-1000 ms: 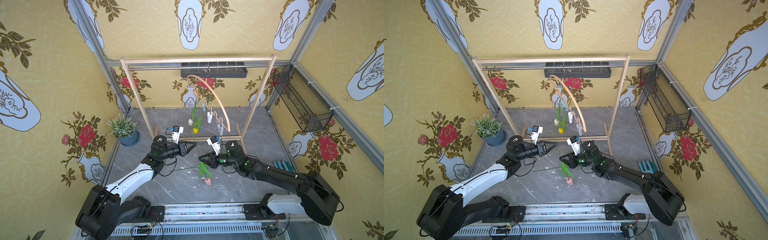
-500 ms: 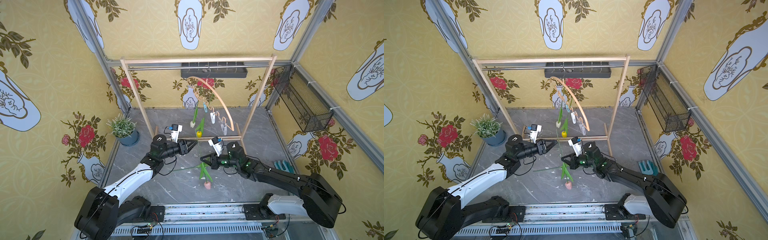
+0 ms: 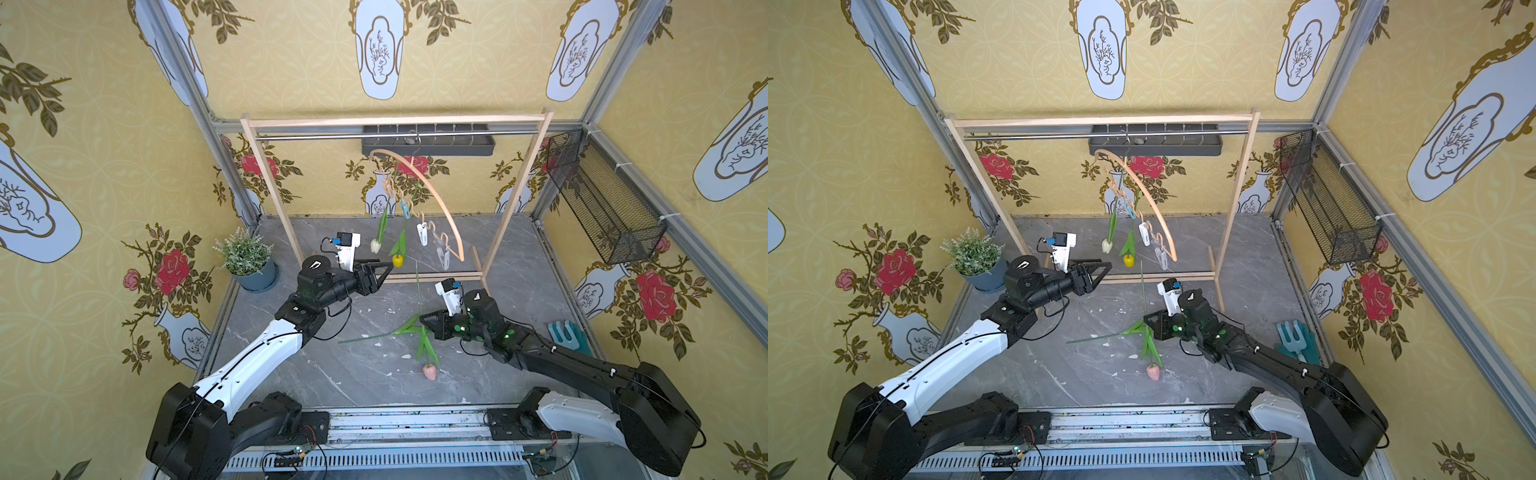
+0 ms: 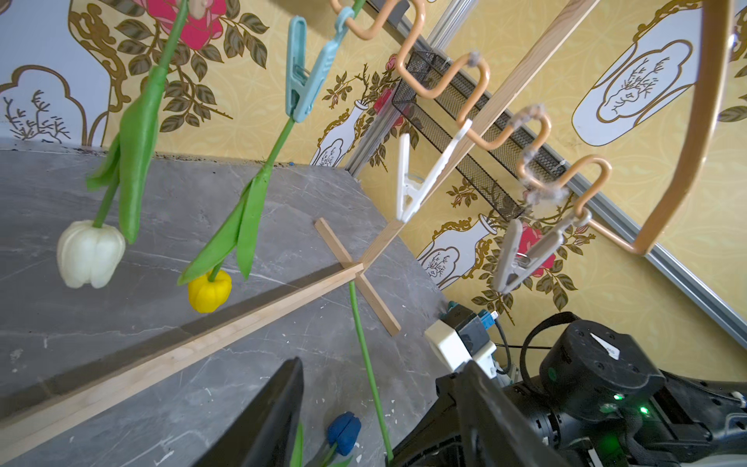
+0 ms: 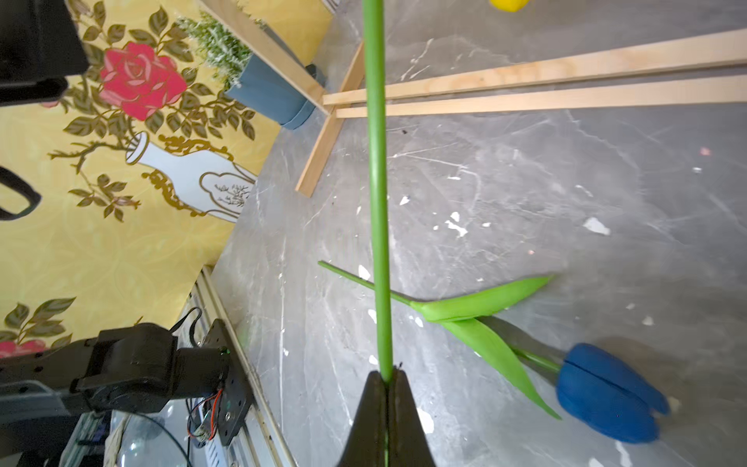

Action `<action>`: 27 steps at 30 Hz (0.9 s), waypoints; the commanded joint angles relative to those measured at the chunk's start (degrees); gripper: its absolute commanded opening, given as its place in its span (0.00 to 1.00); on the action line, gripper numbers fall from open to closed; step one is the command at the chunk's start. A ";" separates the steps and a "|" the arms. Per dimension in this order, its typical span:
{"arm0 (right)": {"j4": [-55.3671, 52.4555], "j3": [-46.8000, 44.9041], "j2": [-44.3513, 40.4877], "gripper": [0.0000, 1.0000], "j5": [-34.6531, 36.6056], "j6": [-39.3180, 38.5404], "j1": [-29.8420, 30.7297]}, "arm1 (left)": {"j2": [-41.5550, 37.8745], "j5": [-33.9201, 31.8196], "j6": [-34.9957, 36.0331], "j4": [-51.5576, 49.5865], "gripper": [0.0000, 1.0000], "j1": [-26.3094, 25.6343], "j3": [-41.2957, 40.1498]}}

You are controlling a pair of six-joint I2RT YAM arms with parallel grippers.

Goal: Dry the flowers on a clothes hanger
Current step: Pick up the flower at the center of the board, then open the clamp at the hanger.

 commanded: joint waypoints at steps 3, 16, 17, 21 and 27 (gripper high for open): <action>-2.50 -0.74 -2.48 0.00 6.01 3.07 -2.82 | 0.36 -2.35 1.14 -0.68 0.65 0.12 -0.25; -6.66 2.72 -4.71 0.00 5.95 2.62 -13.53 | -0.32 -7.02 -0.97 -3.89 0.70 0.32 -3.17; -6.66 3.36 -4.62 0.00 6.38 2.13 -13.70 | -0.28 -7.62 -0.82 -4.23 0.70 0.38 -3.19; -8.49 6.36 -3.14 0.00 8.64 -0.20 -14.68 | 0.26 -9.24 0.49 -6.56 0.70 0.47 -2.06; -10.51 10.56 0.72 0.00 9.62 0.70 -18.82 | 0.70 -9.36 2.19 -8.15 0.72 0.41 -0.31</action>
